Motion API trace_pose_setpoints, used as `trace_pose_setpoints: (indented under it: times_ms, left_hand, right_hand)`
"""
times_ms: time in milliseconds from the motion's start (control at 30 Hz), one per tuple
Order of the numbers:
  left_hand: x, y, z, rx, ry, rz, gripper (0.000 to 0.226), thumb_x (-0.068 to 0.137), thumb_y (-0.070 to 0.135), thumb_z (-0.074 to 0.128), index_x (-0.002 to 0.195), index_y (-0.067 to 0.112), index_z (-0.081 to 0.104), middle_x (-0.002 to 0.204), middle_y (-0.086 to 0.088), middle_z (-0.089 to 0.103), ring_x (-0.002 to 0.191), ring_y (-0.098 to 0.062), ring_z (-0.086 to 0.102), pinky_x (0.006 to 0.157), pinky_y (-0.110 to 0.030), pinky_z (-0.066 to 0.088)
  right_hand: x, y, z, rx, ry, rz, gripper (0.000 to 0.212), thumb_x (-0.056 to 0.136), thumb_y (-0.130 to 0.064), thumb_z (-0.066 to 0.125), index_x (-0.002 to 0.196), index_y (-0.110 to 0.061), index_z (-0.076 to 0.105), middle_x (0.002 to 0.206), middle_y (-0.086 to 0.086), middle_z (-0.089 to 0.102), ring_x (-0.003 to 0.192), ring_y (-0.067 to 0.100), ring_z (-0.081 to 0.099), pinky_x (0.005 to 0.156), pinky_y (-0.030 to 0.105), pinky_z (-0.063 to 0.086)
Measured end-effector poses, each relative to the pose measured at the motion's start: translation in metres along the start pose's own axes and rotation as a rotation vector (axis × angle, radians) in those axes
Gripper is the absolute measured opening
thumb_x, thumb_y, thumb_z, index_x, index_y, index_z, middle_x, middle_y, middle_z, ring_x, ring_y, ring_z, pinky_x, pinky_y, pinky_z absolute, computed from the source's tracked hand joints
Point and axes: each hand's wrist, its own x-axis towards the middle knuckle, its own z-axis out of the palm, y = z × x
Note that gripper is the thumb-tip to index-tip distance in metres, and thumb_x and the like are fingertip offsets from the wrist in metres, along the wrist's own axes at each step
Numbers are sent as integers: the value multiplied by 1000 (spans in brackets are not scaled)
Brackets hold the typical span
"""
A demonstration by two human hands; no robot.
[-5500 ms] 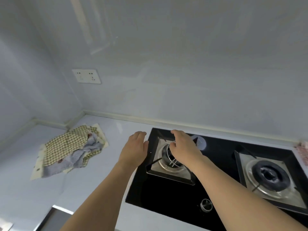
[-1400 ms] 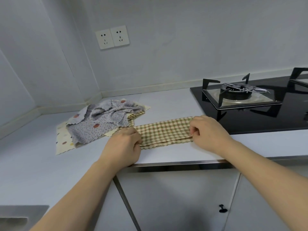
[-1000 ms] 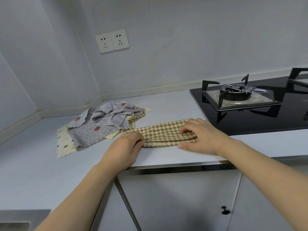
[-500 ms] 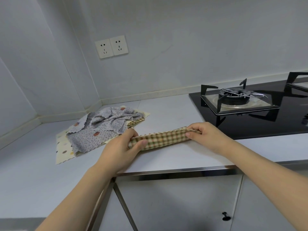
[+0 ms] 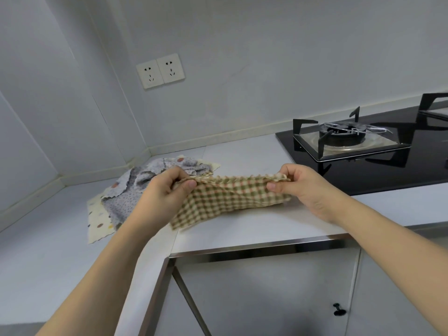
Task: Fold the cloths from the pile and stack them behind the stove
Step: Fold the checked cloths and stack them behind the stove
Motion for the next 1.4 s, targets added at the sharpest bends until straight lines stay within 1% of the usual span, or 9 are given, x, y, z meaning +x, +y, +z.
trace_pose_setpoints:
  times_ms: [133,267,400,567,767,967,1067,1233,1400]
  left_hand:
    - [2,-2,-8,-37,29,-52,14,92,21,64,79,17,59,71,-5,54,63,-16,45,60,-30,36]
    - [3,-1,-11,-100,36,-104,11,91,17,65,80,17,60,74,-2,59,65,-16,49,60,-29,38]
    - [2,3,-13,-78,19,-137,19,89,29,67,77,16,63,67,1,57,62,-14,49,59,-29,39]
    - [2,3,-13,-112,-8,-166,18,88,29,68,74,18,63,63,7,56,62,-12,48,57,-28,37]
    - [0,7,-1,-317,-150,-219,23,81,26,73,71,9,60,57,-10,48,47,-20,39,38,-22,33]
    - [-1,-3,14,-404,-170,-350,24,94,21,60,84,0,58,55,-9,49,40,-21,38,32,-23,33]
    - [0,-14,19,-245,-108,-357,25,94,25,61,80,3,61,53,-6,51,40,-18,43,37,-26,37]
    - [-3,-32,32,310,-33,-139,34,97,39,51,72,17,56,62,-3,56,58,-18,51,55,-32,39]
    - [-1,-49,38,355,-52,-95,27,100,37,45,82,21,56,68,4,58,64,-12,54,58,-31,41]
  right_hand:
    - [1,-8,0,181,4,-16,15,80,-23,65,88,-10,64,84,0,66,81,11,57,79,24,44]
    - [0,-14,4,89,92,-48,8,90,-12,61,82,-9,64,81,0,65,76,7,59,77,22,46]
    - [-1,-21,3,61,191,-99,12,88,-12,65,76,-12,62,73,0,60,72,10,53,74,25,42]
    - [0,-24,2,32,283,-113,15,95,-15,56,85,-13,67,76,-3,65,71,6,57,68,19,45]
    - [17,-24,8,-347,570,-48,29,102,-22,36,93,-6,58,85,4,53,74,15,45,63,31,35]
    - [43,-23,16,-886,548,-116,12,94,-6,32,95,-15,40,91,2,49,82,28,47,67,35,32]
    - [57,-12,23,-1112,448,-72,16,90,-2,31,97,-16,35,94,5,48,77,28,46,65,35,32]
    - [84,13,29,-1291,311,31,25,89,-1,36,112,-11,36,100,9,55,73,26,48,57,33,32]
    - [104,27,30,-1374,247,92,29,90,-5,35,119,-11,37,91,6,54,77,26,50,64,34,35]
